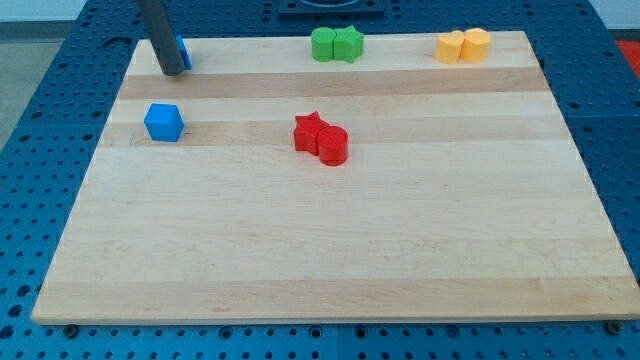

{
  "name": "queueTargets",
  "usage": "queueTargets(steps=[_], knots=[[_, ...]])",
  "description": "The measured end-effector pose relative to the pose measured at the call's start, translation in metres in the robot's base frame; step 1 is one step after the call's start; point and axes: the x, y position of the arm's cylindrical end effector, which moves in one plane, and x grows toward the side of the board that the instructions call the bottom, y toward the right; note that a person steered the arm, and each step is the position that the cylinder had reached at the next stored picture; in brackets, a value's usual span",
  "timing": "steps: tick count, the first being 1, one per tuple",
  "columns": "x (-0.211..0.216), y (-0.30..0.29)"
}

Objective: Move the blue triangle to the top left corner

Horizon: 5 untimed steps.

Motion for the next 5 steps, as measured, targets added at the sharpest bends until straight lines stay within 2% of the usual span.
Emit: queueTargets(steps=[1,3,4,5], knots=[[0.024,0.005],[0.044,-0.074],[0.077,-0.074],[0.131,-0.072]])
